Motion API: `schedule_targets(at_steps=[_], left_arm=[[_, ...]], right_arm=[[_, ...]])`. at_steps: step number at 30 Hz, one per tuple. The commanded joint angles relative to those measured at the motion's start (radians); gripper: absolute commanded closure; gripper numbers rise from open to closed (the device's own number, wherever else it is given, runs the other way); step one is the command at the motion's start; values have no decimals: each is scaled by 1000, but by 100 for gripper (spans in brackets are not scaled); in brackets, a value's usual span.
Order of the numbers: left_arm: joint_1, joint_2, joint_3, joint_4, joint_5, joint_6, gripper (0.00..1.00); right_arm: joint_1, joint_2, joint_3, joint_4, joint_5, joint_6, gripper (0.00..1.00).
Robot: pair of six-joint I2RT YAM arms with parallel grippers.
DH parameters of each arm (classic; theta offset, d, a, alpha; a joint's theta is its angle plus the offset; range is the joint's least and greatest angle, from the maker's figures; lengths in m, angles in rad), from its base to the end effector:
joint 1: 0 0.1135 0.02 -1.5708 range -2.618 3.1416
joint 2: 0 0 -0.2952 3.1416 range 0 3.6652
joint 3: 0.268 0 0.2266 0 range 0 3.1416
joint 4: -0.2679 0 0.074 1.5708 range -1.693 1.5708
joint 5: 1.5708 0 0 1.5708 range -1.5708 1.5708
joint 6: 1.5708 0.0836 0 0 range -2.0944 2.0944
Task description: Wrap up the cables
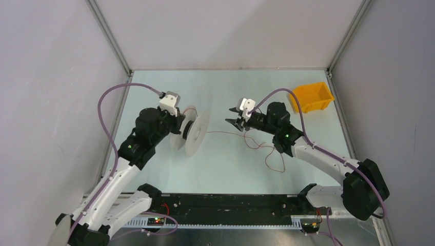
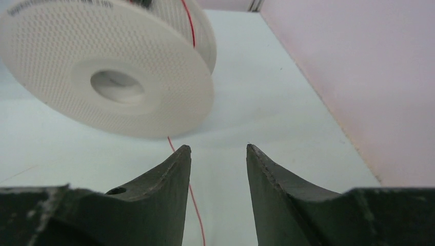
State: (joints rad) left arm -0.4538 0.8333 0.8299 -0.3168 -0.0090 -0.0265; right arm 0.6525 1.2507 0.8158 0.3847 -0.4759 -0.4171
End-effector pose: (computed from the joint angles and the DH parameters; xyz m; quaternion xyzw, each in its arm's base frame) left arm 0.1709 -0.0825 0.3417 0.1693 0.7929 -0.1357 0.5694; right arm 0.2141 0.2118 0.3486 -0.4987 0.5231 0.2483 0.6451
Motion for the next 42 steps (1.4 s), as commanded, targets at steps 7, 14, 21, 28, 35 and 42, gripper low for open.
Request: schedule_targets(at_steps=[7, 14, 21, 28, 35, 42], left_arm=[[12, -114, 36, 56, 63, -98, 100], [39, -149, 91, -17, 66, -208, 100], [41, -177, 147, -41, 95, -260, 100], [42, -199, 196, -42, 79, -277, 100], [42, -197, 230, -37, 87, -334, 100], [43, -209, 234, 12, 26, -436, 100]], right_arm=[[-25, 31, -106, 169, -83, 38, 49], [-23, 158, -112, 276, -84, 100, 48], [-28, 266, -106, 368, -182, 121, 46], [-39, 369, -79, 496, -317, 248, 46], [-16, 450, -50, 539, -366, 326, 48], [62, 524, -46, 591, -295, 360, 52]])
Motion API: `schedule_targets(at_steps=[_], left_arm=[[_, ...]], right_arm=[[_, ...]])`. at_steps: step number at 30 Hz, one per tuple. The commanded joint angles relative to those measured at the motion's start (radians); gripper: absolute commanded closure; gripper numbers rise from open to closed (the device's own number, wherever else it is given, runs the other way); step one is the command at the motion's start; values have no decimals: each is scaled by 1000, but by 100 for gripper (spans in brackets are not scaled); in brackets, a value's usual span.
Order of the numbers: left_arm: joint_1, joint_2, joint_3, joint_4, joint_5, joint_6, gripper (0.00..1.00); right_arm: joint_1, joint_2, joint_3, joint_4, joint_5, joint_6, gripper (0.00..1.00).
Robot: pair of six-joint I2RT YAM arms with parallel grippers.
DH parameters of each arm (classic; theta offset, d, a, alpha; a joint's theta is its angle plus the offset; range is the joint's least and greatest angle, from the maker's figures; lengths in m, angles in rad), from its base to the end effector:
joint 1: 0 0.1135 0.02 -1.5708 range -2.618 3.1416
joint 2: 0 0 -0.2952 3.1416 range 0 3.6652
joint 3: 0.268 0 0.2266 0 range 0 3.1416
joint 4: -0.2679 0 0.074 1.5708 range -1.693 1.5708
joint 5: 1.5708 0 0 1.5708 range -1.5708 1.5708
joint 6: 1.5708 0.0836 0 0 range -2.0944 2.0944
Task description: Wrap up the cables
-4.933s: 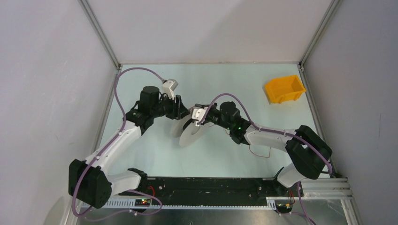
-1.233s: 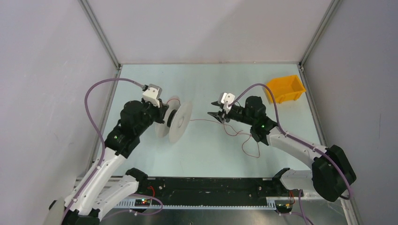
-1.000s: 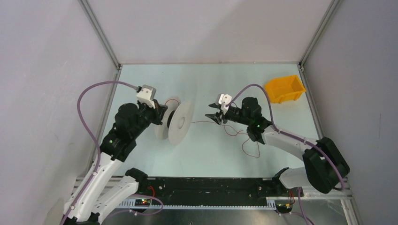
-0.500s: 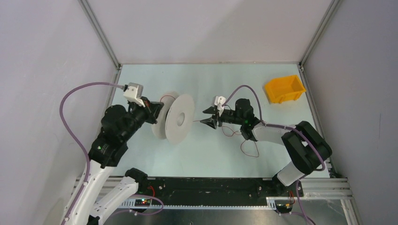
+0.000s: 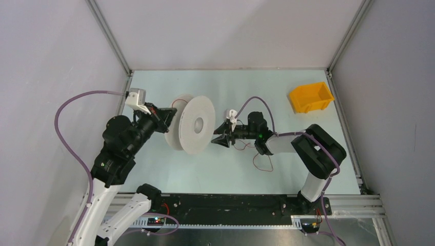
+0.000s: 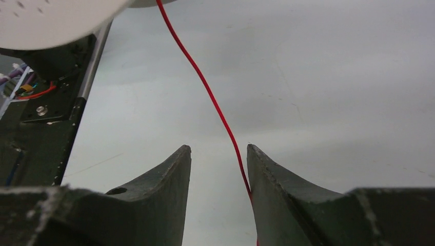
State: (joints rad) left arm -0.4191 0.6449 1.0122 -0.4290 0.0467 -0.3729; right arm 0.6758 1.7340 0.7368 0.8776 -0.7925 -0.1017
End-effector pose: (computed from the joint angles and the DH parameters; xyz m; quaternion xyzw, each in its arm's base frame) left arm 0.1114 -0.0539 0.4157 0.0328 0.7278 -0.2798 0.6253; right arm 0.2504 0.2771 0.2380 -0.4986 0.5415 0.4502 0.5054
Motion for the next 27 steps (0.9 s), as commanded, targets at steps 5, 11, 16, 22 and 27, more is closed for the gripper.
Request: schedule_targets(at_steps=[5, 11, 16, 22, 27], left_arm=[[9, -8, 65, 155, -29, -115, 100], [25, 4, 68, 181, -42, -122, 100], [68, 24, 79, 191, -68, -126, 100], [120, 44, 86, 196, -70, -123, 100], [144, 60, 58, 230, -88, -123, 100]], right_arm=[[78, 103, 33, 166, 61, 88, 60], [98, 141, 32, 205, 85, 134, 85], [129, 127, -29, 242, 131, 140, 100], [168, 61, -135, 305, 190, 129, 100], [207, 12, -157, 259, 229, 106, 100]])
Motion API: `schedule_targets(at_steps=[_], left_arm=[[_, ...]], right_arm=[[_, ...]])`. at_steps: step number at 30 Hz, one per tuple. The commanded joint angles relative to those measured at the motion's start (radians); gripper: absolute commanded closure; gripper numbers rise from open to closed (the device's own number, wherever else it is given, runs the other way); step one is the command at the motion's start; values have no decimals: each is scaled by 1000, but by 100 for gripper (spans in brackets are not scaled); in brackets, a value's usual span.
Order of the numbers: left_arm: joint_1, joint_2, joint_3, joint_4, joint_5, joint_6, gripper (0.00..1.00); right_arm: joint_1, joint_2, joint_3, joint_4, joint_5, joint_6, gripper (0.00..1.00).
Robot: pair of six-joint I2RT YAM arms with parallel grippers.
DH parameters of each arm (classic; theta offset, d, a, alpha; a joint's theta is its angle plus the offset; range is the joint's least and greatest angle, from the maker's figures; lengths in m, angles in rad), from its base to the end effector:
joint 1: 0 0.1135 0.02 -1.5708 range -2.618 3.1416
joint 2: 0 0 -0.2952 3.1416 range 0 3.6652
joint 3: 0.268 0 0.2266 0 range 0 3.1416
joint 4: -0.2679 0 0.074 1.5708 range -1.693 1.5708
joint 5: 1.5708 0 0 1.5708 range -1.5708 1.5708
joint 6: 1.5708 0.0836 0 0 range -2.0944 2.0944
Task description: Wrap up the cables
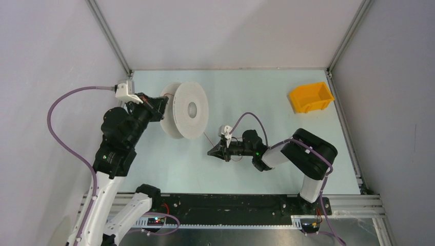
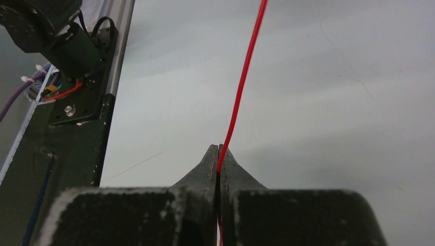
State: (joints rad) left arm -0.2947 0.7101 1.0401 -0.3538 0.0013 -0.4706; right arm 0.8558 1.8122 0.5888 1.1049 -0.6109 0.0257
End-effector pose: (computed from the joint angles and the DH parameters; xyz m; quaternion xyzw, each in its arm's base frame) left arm 0.1349 -0.0411 0.4298 -0.0624 0.7127 -0.2613 0.6480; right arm 0.2017 0.3054 0.1983 -0.4703 0.5720 0.4735 0.4768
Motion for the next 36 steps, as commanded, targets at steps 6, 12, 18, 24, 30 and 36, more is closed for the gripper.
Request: schedule_targets(at_steps=[6, 12, 18, 24, 30, 36], left_arm=[[21, 6, -47, 200, -108, 24, 100], [19, 24, -106, 199, -105, 137, 100], [-26, 24, -157, 177, -139, 232, 100], [-112, 41, -161, 84, -213, 328, 100], [-132, 61, -176, 19, -224, 374, 100], [-160, 114, -191, 10, -158, 396, 100]], right_arm=[[125, -199, -4, -107, 185, -79, 100], [232, -367, 133, -523, 292, -170, 100], [304, -415, 326, -898, 492, -278, 99], [365, -404, 380, -902, 829, -490, 95], [408, -373, 400, -710, 1088, -767, 93], [393, -360, 423, -592, 1129, -870, 88]])
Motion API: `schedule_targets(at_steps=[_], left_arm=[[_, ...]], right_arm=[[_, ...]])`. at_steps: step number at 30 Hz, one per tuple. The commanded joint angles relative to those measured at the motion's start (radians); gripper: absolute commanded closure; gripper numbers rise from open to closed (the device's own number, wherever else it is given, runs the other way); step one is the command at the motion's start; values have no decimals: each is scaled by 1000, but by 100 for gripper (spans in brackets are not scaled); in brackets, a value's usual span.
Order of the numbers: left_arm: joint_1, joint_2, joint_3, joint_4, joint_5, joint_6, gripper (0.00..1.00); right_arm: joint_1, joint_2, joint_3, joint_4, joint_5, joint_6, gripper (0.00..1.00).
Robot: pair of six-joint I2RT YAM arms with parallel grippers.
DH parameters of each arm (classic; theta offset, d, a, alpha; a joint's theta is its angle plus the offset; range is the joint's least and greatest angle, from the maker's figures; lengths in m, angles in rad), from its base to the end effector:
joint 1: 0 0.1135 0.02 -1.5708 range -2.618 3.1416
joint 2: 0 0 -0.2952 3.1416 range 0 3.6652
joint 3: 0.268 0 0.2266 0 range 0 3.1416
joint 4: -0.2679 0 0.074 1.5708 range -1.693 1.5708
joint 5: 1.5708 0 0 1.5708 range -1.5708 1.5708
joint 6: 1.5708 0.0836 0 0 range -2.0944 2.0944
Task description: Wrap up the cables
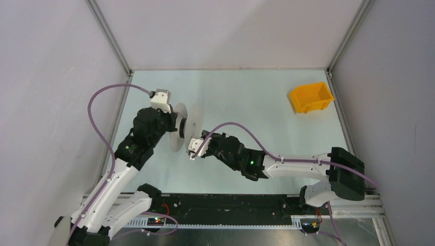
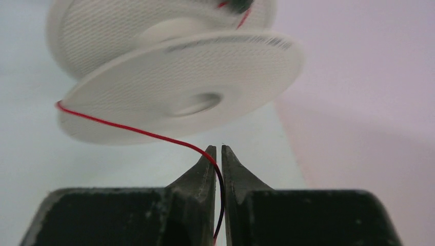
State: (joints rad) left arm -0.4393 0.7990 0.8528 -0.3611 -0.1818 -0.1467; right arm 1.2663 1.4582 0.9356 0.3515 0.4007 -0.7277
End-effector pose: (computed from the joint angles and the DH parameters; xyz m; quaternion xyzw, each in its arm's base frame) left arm 0.1675 -0.0620 0.3495 0.0641 0.8029 -0.0997 0.5843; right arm 0.1375 0.3288 0.3241 -0.5600 0.5146 0.0212 0.6490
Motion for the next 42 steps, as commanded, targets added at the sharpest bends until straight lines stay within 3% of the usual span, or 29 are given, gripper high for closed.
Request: schedule_targets(at_steps=[1, 13, 19, 29, 42], left_arm=[[-17, 31, -3, 13, 45, 73, 100], [-29, 57, 5, -1, 160, 91, 100], [-29, 26, 0, -1, 219, 100, 100], [-29, -23, 50, 6, 347, 76, 100], [-23, -30, 182, 5, 531, -110, 100]], right_arm=[[-24, -5, 85, 167, 114, -117, 88], [-93, 36, 174, 135, 61, -73, 88], [-208, 38, 174, 18, 22, 59, 89], [-378, -46, 93, -111, -256, 359, 88], [-550, -145, -193, 158, -735, 660, 75]])
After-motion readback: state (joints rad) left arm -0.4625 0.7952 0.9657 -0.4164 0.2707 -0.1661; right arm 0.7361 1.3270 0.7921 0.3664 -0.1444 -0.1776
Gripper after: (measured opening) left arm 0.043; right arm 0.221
